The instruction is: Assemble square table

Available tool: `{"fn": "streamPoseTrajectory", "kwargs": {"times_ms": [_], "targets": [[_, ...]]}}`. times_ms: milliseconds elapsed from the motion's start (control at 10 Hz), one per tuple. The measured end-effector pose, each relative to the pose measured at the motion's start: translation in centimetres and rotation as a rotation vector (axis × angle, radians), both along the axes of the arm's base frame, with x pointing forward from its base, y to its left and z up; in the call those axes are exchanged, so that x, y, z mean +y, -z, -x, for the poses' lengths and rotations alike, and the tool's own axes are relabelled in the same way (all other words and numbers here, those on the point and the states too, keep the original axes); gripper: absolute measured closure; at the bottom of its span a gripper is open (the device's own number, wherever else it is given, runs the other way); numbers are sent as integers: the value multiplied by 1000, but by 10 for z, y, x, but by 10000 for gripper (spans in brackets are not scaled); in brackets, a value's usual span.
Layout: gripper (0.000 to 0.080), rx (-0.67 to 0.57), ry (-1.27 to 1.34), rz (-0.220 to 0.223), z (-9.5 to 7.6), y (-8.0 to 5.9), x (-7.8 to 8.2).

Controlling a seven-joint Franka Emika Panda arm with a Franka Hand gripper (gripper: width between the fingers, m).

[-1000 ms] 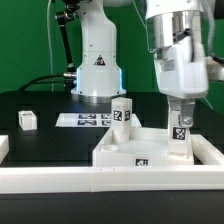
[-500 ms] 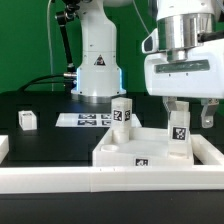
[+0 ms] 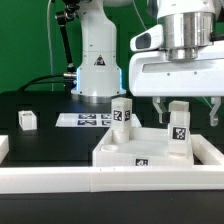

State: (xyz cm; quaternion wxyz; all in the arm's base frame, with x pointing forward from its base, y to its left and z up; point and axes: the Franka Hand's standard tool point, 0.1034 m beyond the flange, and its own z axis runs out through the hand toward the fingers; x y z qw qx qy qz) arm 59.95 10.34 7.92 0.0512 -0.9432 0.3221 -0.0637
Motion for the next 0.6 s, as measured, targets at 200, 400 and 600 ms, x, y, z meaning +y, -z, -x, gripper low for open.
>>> {"fn": "streamPoseTrajectory", "kwargs": {"times_ms": [200, 400, 600], "targets": [[151, -7, -203, 43, -5, -3, -4], [151, -11, -324, 71, -6, -4, -8], [151, -17, -421, 97, -7, -4, -12]]}}
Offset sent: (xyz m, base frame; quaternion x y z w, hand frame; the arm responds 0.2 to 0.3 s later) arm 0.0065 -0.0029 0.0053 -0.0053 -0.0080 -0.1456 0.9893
